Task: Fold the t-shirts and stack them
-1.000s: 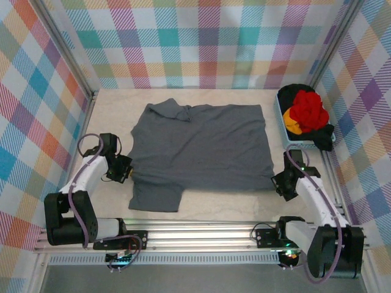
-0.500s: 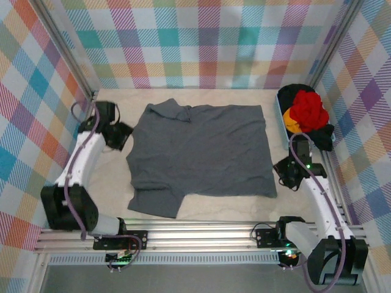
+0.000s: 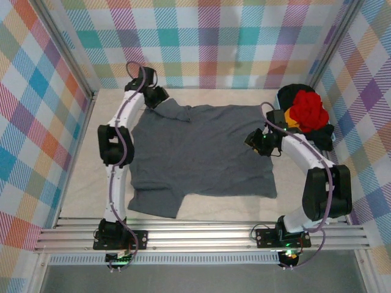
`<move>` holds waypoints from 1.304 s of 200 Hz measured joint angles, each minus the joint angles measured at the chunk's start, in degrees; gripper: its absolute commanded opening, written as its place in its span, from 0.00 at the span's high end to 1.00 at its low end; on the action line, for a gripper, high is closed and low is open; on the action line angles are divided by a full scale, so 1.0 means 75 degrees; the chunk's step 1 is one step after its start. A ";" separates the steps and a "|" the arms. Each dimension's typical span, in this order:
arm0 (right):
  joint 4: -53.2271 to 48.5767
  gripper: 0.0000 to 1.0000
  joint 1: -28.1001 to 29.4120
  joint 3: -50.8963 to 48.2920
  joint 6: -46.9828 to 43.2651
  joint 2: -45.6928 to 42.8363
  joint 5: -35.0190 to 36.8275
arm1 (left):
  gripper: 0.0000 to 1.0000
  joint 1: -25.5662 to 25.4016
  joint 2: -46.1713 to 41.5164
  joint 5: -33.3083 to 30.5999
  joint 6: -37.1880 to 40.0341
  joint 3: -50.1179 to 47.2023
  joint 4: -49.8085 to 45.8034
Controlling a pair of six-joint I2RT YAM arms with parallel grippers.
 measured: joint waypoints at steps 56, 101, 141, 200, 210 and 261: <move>0.0073 0.60 0.0221 0.0064 0.0006 0.0117 -0.0259 | 0.50 -0.0114 0.1309 -0.0845 0.0020 0.0892 0.0277; 0.0219 0.61 0.0312 0.0061 0.0079 0.0329 -0.0382 | 0.56 -0.0114 0.1789 -0.1046 -0.0052 0.1399 0.0353; 0.0181 0.62 0.0312 0.0114 0.0163 0.0988 -0.0195 | 0.58 -0.0093 0.1862 -0.1005 -0.0382 0.1539 0.0184; -0.0527 0.63 0.0297 0.0766 0.0353 0.2031 0.0315 | 0.74 0.0105 0.1527 -0.0778 -0.0828 0.0758 -0.0379; -0.0632 0.63 0.0297 0.0886 0.0358 0.2299 0.0379 | 0.74 0.0125 0.1186 -0.0781 -0.0839 0.0178 -0.0280; -0.0903 0.63 0.0297 0.0851 0.0379 0.2448 0.0705 | 0.74 0.0239 0.0166 -0.0737 -0.0901 -0.1571 -0.0029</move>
